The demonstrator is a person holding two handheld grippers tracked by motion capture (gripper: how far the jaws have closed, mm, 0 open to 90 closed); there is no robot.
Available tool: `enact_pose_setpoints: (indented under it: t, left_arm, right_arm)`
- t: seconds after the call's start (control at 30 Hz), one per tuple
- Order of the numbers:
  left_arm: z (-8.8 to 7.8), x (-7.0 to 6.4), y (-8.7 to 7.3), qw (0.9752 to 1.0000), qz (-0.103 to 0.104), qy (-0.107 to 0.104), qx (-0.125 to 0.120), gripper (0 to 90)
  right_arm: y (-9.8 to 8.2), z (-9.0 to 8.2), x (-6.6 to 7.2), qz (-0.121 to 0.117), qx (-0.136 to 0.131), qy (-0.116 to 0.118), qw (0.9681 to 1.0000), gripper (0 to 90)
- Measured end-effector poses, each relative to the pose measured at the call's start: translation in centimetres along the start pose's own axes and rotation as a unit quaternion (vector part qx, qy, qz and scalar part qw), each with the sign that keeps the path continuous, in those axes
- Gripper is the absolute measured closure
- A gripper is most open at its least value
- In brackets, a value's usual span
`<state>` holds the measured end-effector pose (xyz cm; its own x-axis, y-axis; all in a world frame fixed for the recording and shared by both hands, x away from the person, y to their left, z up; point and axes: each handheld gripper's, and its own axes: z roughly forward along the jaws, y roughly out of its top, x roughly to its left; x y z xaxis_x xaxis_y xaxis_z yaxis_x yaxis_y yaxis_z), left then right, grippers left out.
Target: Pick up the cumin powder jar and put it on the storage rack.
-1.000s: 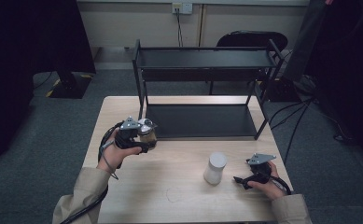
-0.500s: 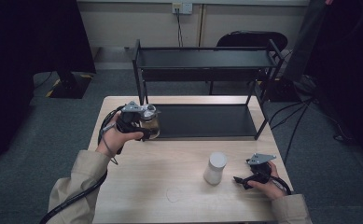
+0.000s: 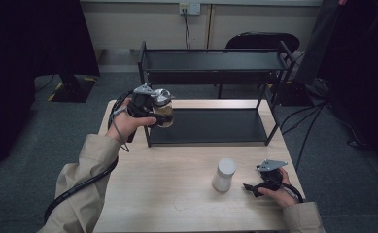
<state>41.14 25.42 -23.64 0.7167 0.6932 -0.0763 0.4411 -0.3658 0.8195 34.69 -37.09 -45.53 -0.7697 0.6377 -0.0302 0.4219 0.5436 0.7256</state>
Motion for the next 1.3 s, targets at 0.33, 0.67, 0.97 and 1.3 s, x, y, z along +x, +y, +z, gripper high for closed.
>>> enact_pose_setpoints:
  t: [0.33, 0.67, 0.97, 1.3]
  left_arm:
    - [-0.2, -0.2, 3.5, 0.9998, 0.005, 0.016, -0.005, 30.9]
    - [-0.2, -0.1, 7.1, 0.9995, 0.005, 0.031, -0.008, 30.9]
    - [0.0, 0.0, 9.4, 0.9991, 0.0, 0.043, -0.004, 30.9]
    - [0.4, 0.3, 12.3, 0.998, -0.006, 0.062, -0.006, 30.9]
  right_arm:
    - [0.0, 0.0, 0.0, 0.0, 0.0, 0.0, 1.0, 0.0]
    - [0.0, 0.0, 0.0, 0.0, 0.0, 0.001, 1.0, 0.0]
    - [0.0, 0.0, 0.0, 0.0, 0.0, 0.001, 1.0, 0.0]
    - [0.0, 0.0, -0.1, 0.001, 0.0, 0.002, 1.0, 0.0]
